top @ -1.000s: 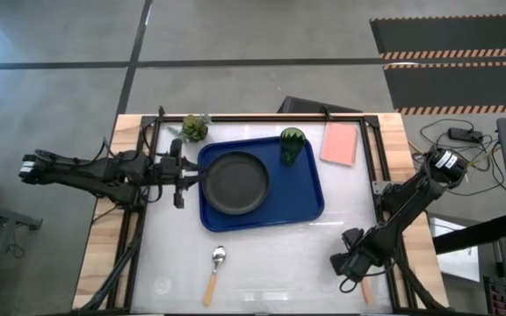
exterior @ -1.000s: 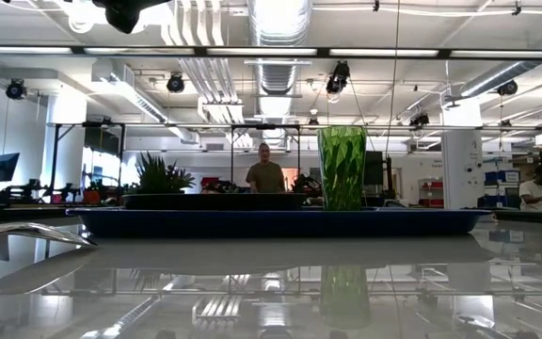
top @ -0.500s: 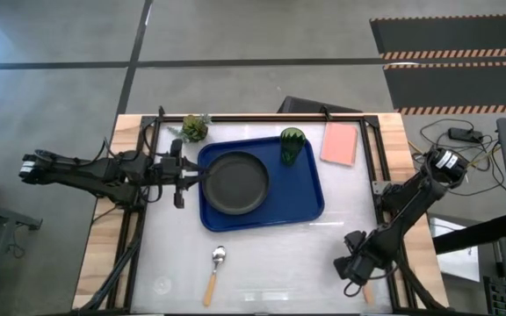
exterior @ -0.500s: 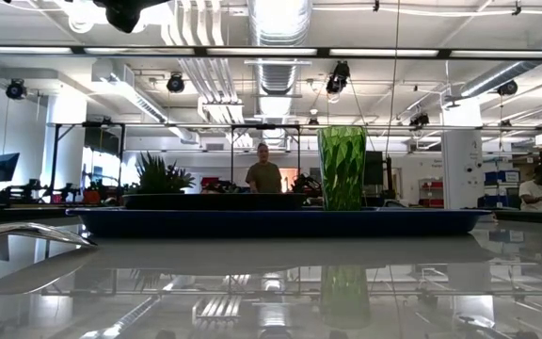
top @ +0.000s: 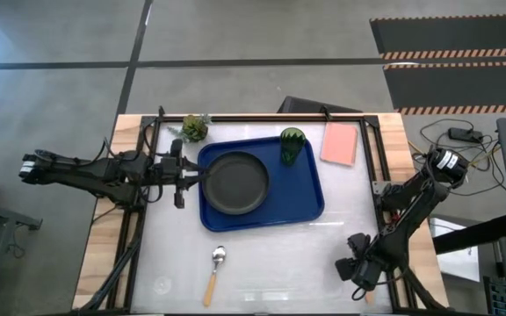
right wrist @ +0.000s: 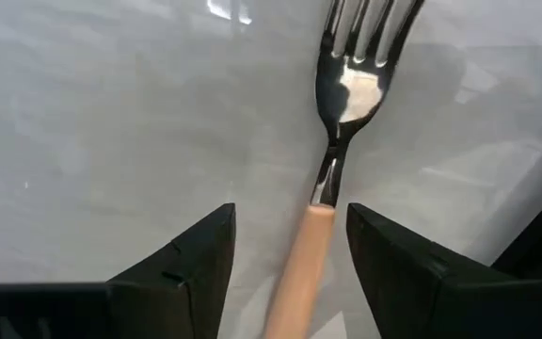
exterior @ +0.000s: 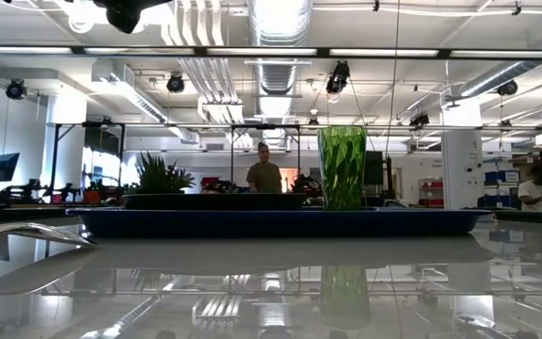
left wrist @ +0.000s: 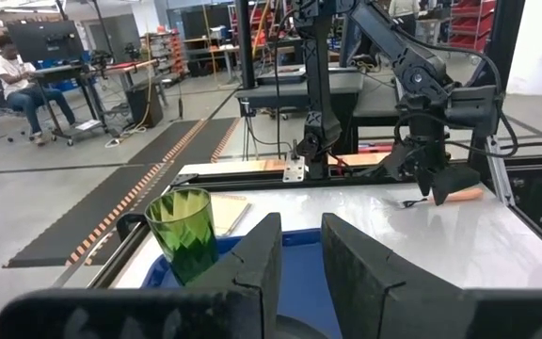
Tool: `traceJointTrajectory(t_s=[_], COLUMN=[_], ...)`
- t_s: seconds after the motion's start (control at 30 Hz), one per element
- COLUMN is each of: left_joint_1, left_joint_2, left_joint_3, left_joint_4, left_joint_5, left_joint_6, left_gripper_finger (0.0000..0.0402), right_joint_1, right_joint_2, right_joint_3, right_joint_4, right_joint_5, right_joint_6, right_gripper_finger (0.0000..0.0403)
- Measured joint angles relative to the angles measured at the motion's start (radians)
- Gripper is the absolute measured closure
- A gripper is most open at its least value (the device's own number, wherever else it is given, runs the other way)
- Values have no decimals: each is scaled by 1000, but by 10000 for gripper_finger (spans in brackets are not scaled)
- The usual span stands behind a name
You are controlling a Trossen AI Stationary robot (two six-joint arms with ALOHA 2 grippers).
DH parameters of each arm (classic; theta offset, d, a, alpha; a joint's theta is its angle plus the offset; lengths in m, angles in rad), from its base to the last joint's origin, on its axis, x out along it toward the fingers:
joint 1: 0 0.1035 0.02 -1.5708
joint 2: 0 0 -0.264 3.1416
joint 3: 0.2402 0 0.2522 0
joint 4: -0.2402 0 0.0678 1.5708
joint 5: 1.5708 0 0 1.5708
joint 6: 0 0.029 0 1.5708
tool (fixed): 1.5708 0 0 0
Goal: Pick and place plate/cup/fork/spoon on tray
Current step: Put the orange fork on the blue tray to the bottom of the green cup
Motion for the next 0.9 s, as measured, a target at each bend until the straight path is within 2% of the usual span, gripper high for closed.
traceJointTrajectory(t_s=[0.3, 0.57, 0.73, 0.9], left_joint_1=[0, 0, 0, 0], left_joint_2=[-1, -1, -2, 0], left_joint_3=[0, 0, 0, 0], left_joint_4=[-1, -1, -1, -1], left_joint_5=[0, 0, 0, 0], left_joint_6=[0, 2, 4, 5], left_gripper_finger=[340, 340, 340, 340], right_joint_1=[-1, 0, 1, -23], right_joint_2=[55, 58, 32, 21], right_joint_3=[-23, -19, 6, 74], right_joint_4=[9, 18, -7, -67], right_joint_5=[2, 4, 19, 92], right_joint_6=[-26, -45, -47, -59], right_gripper_finger=[285, 381, 385, 387])
